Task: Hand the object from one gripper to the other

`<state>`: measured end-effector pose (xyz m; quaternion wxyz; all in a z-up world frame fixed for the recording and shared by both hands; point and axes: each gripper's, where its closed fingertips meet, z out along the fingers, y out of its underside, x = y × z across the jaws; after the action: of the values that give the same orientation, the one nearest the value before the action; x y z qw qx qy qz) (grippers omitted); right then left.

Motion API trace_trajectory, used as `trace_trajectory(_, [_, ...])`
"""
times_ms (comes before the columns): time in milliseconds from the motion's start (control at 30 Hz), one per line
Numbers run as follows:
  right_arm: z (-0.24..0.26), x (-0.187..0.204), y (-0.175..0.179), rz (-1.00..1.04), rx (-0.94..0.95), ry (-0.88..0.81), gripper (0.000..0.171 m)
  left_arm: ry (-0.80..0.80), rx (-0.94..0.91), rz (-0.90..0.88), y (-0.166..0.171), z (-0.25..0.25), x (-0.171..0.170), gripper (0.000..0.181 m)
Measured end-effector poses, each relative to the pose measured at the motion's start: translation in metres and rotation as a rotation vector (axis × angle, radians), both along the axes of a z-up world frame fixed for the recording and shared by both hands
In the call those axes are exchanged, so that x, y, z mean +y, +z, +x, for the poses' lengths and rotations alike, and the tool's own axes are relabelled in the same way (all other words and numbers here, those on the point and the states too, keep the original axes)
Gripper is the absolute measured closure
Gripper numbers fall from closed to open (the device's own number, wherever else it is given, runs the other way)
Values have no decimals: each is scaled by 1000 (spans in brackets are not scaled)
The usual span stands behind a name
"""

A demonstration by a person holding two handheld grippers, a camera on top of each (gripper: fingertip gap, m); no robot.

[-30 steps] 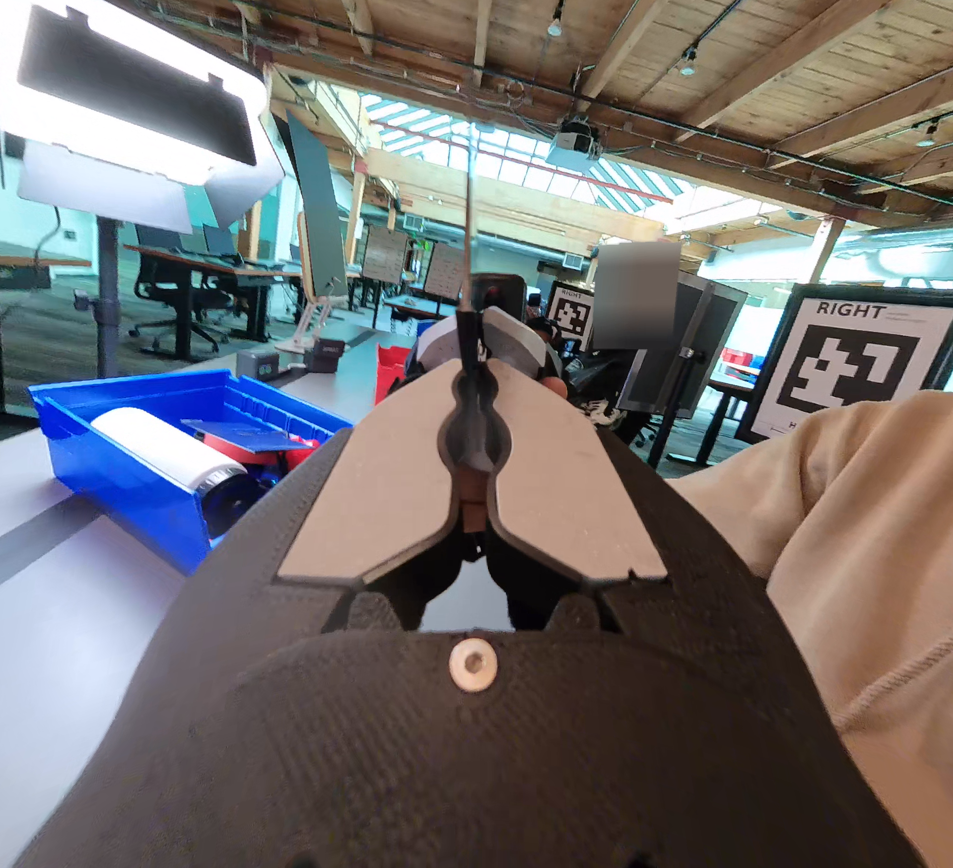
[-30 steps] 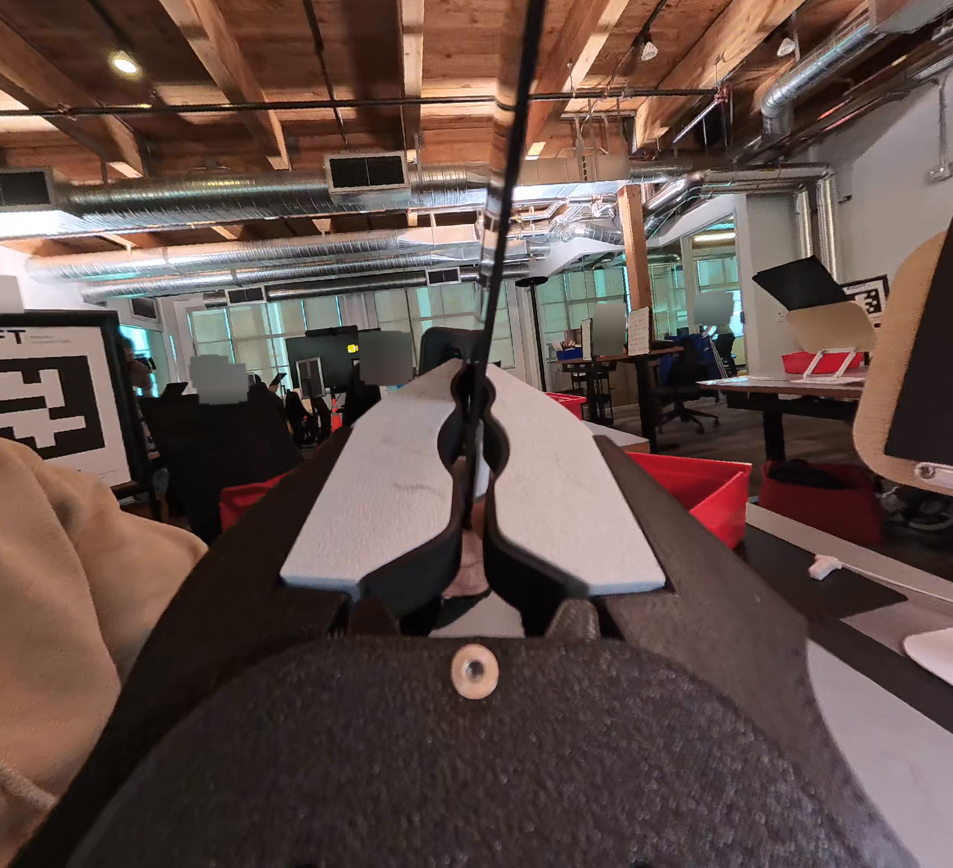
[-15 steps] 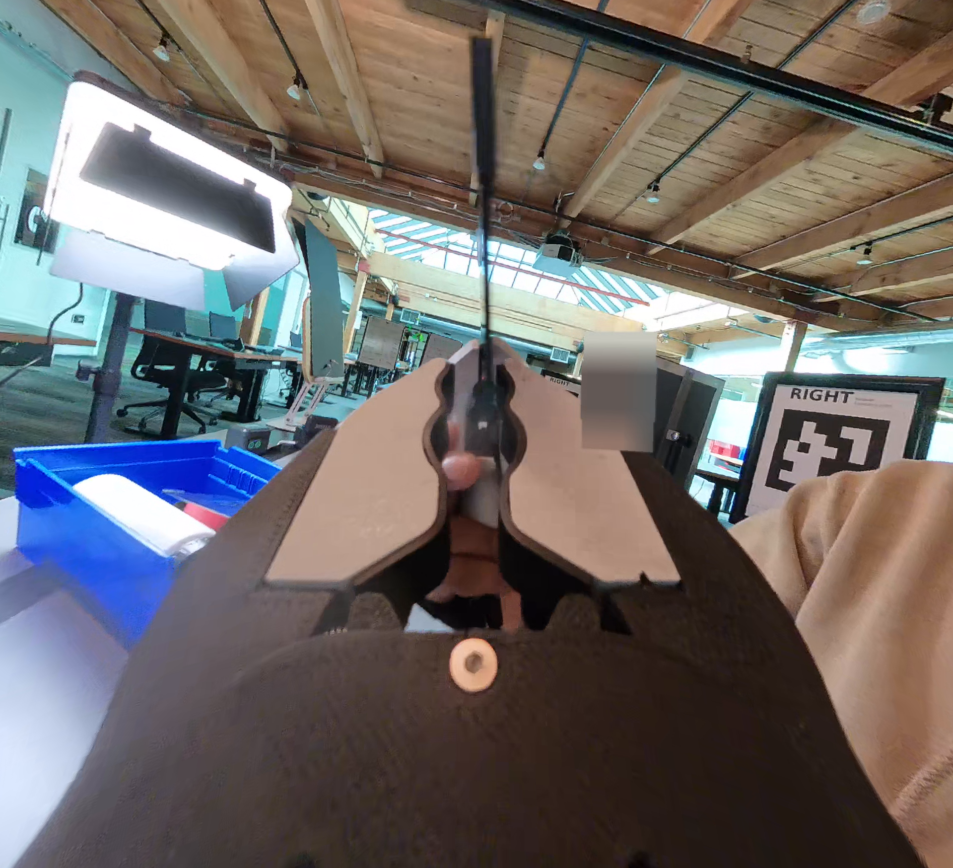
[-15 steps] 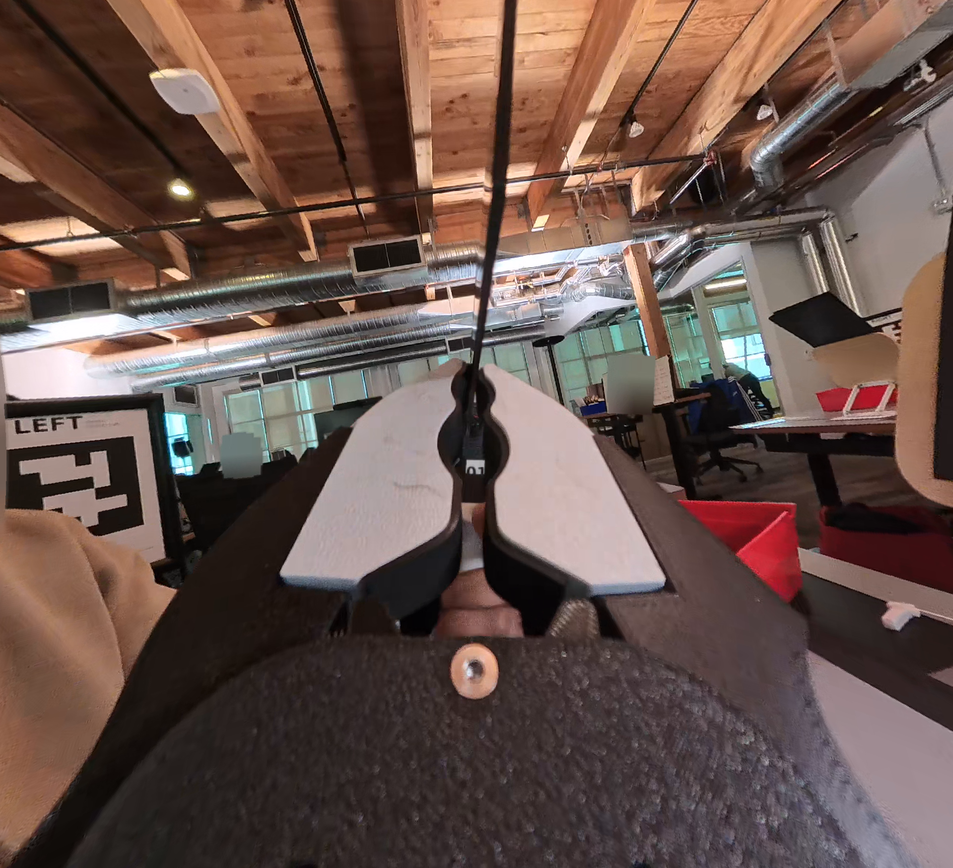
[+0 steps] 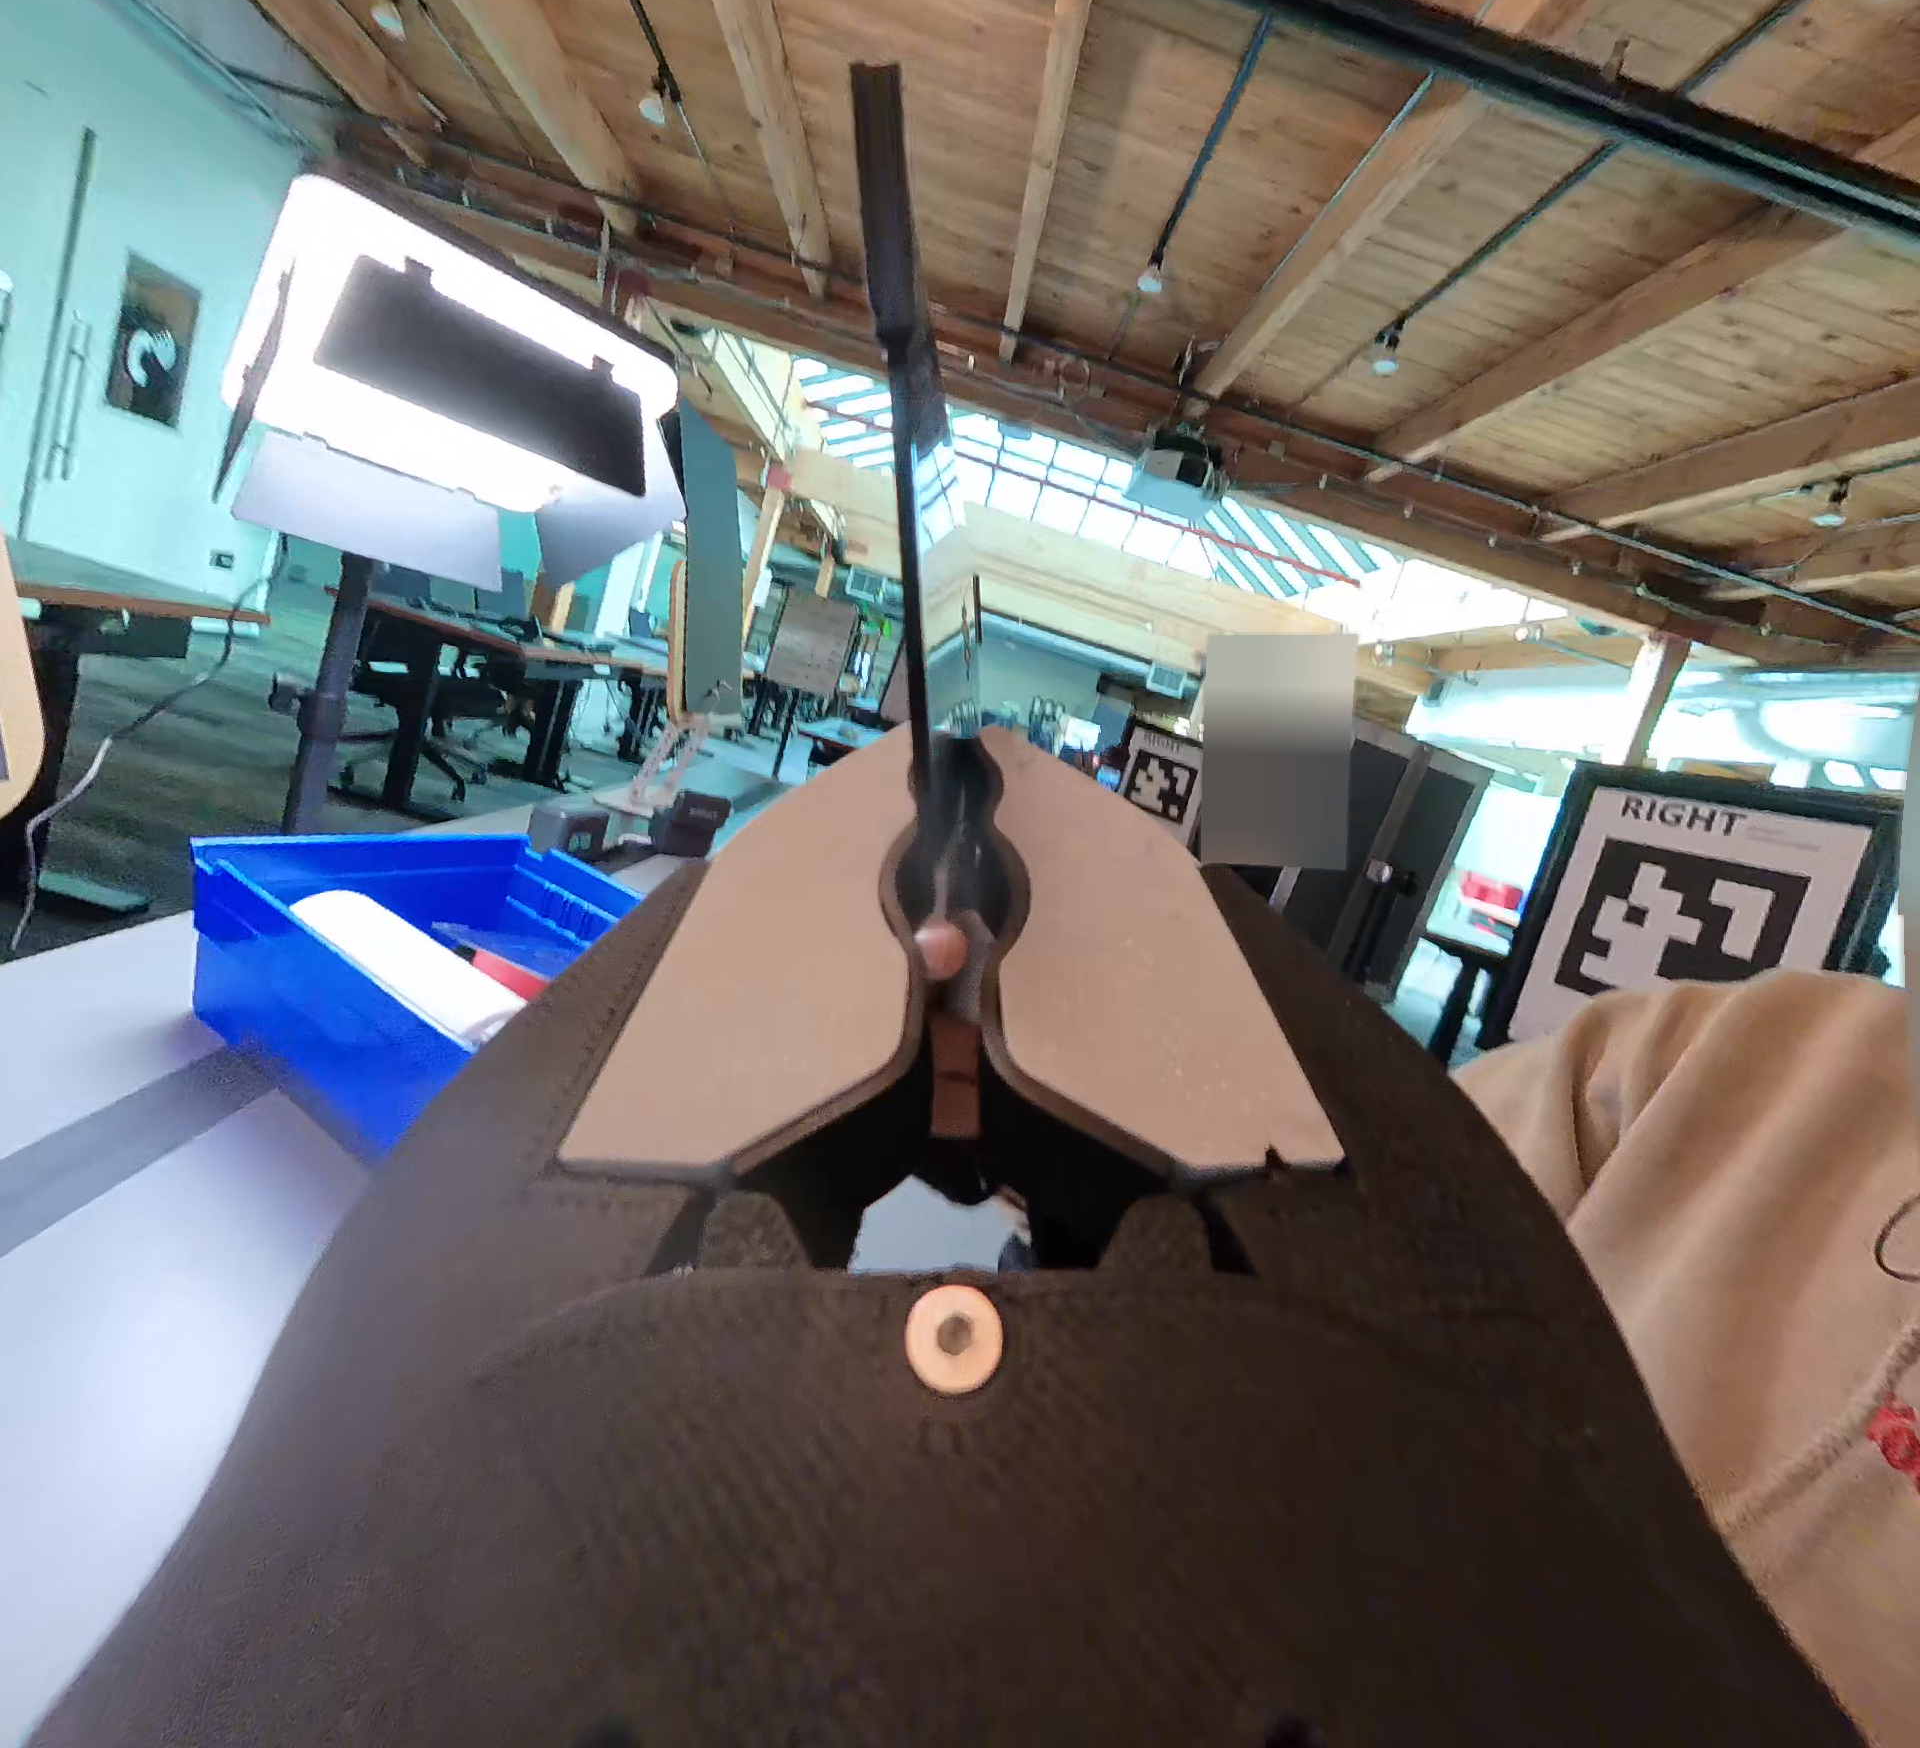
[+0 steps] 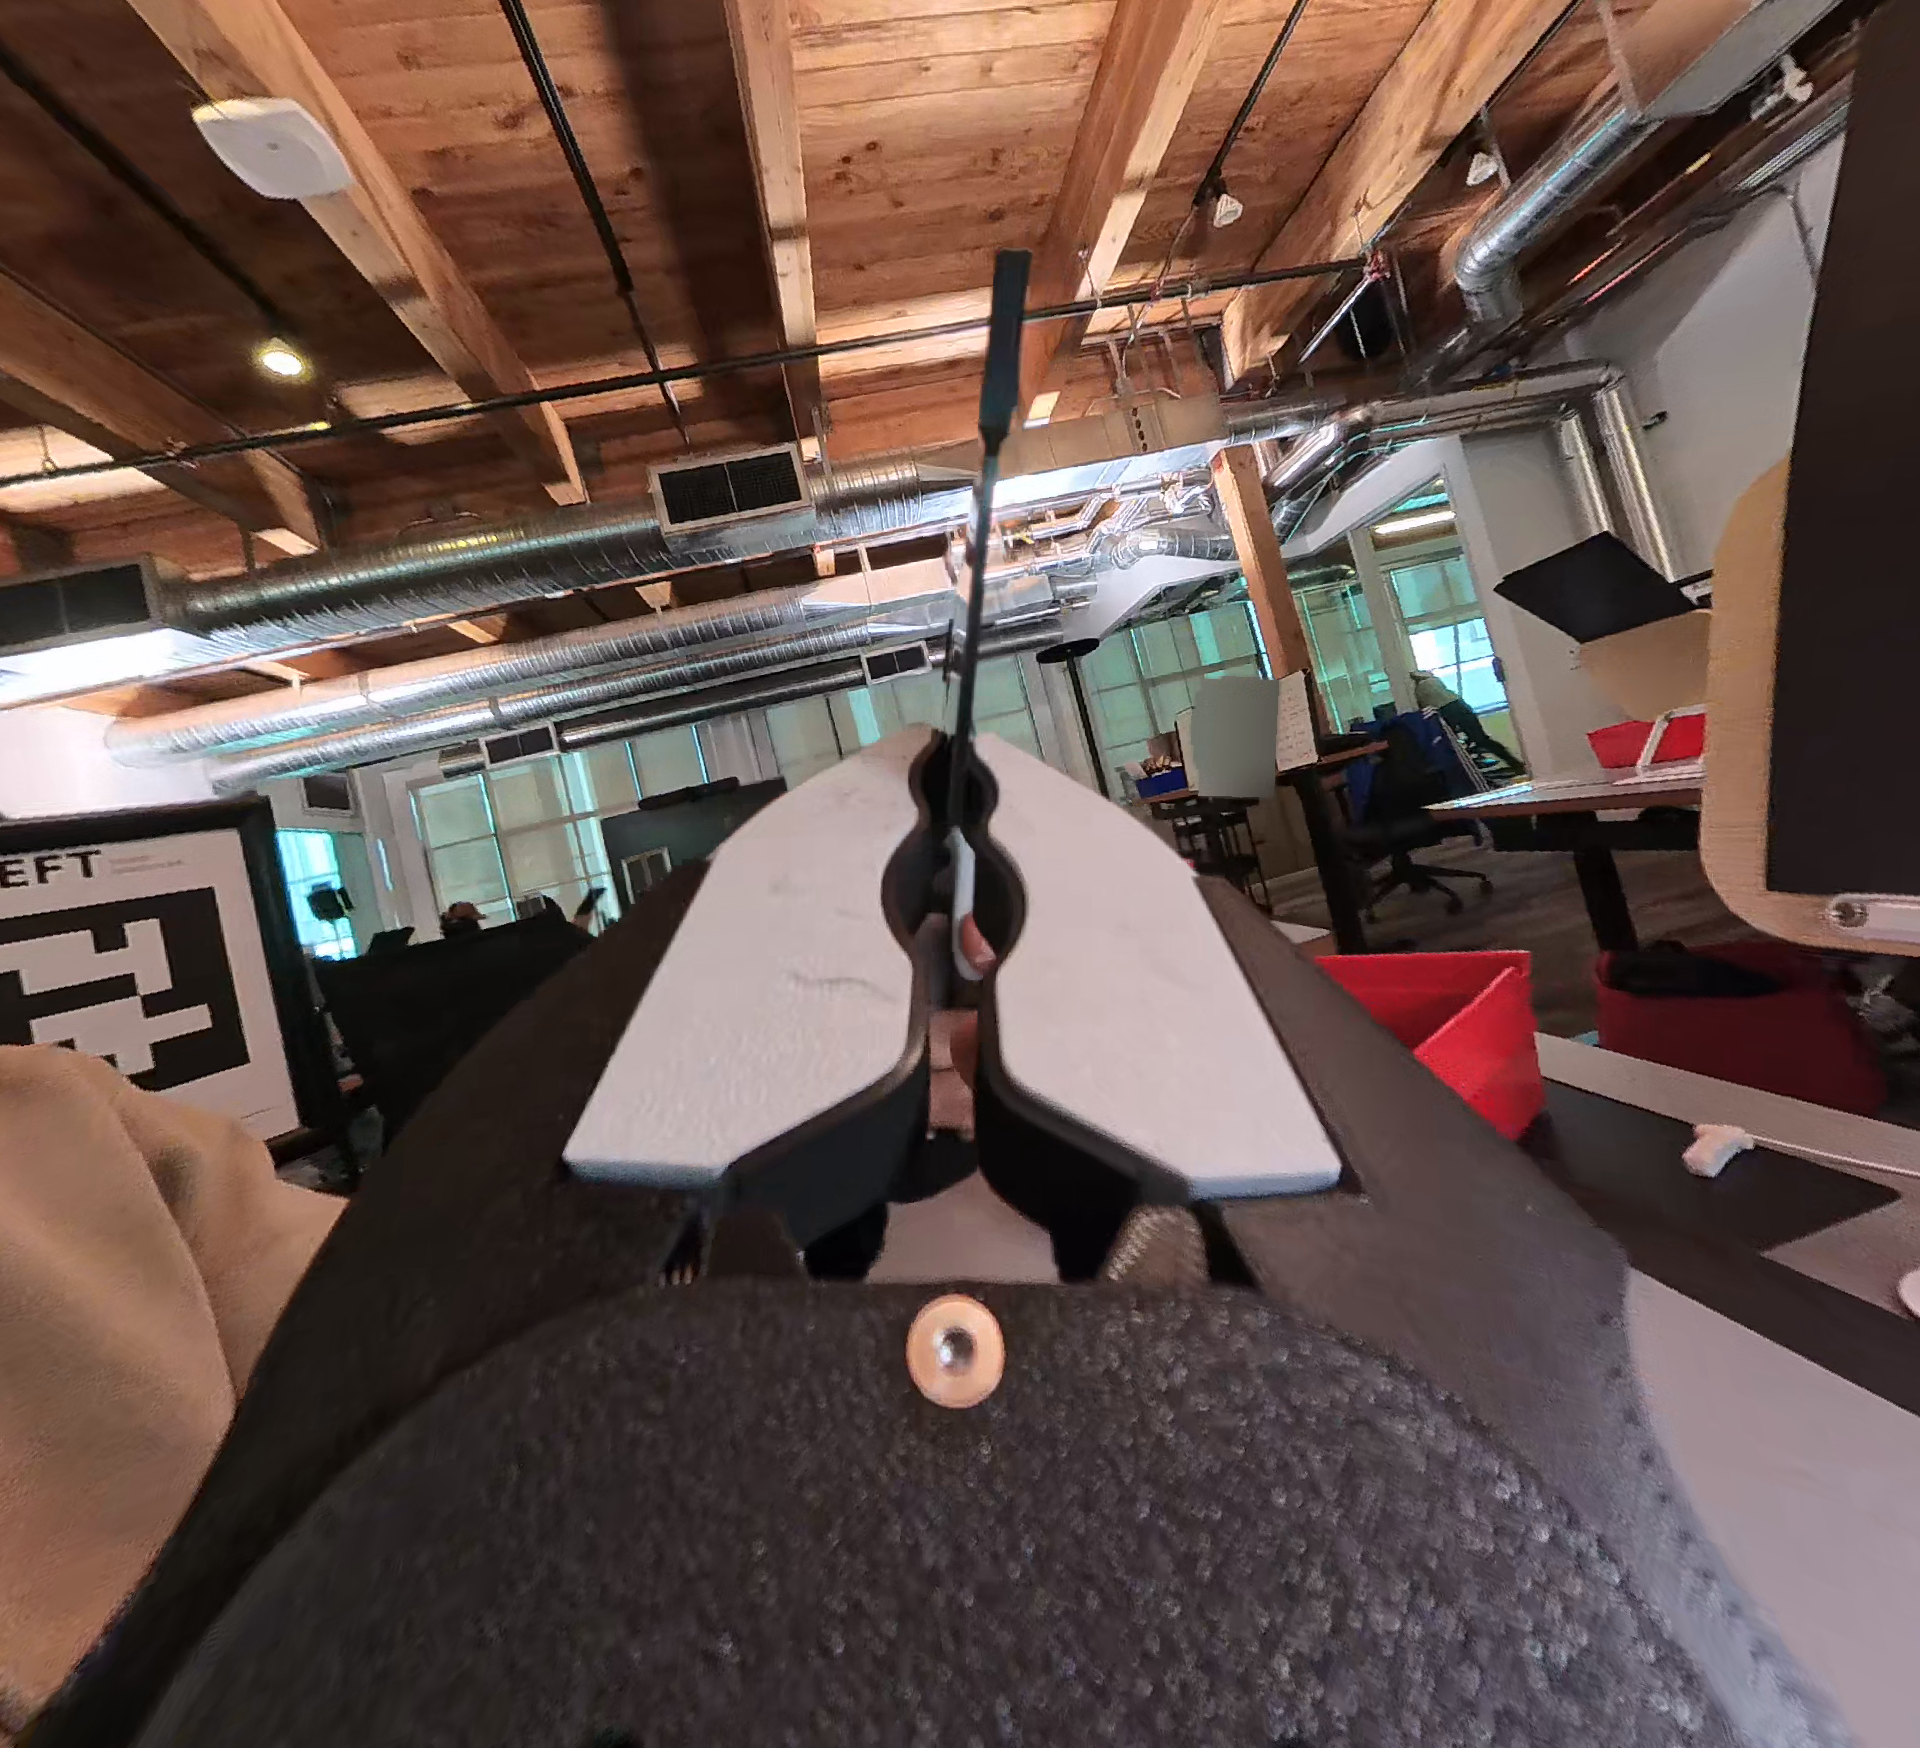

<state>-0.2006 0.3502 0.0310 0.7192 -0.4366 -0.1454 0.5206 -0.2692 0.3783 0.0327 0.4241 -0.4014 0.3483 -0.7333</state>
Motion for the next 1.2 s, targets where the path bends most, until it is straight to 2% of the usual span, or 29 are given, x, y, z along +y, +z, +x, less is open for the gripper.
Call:
trace_trajectory(67, [-2,0,-2,3,55,2,169,32,-67,-20,5,-2,1,179])
trace_trajectory(200, [-4,1,-3,-20,203,40,170,84,-111,-26,-5,16,-12,162])
trace_trajectory(300, [-11,2,-9,-40,236,53,170,99,-94,-18,-14,31,-22,179])
trace_trajectory(367, [-17,3,-13,-54,238,63,170,117,-88,-6,-14,29,-19,179])
trace_trajectory(467, [-23,8,-19,-73,115,73,169,89,-7,24,-13,23,-11,179])
trace_trajectory(633, [-5,12,-17,-19,-109,-3,141,-30,203,90,-18,13,-10,179])
trace_trajectory(667, [-4,10,-16,-13,-128,9,141,-36,247,106,-22,13,-12,179])
trace_trajectory(700, [-6,6,-16,-5,-156,44,148,-51,291,123,-27,15,-15,179])
trace_trajectory(733, [-11,2,-18,0,-193,73,166,-66,313,134,-28,16,-19,179])
trace_trajectory(767, [-14,0,-18,11,-202,83,168,-68,309,140,-27,16,-20,179])
trace_trajectory(900, [-17,-7,-10,62,-84,76,169,-10,218,148,-14,14,-22,178])
trace_trajectory(1033, [-14,-10,-5,59,85,85,170,19,142,151,-17,28,-33,167])
trace_trajectory(1200, [-28,-4,-19,13,107,78,169,42,136,129,-27,38,-34,178])
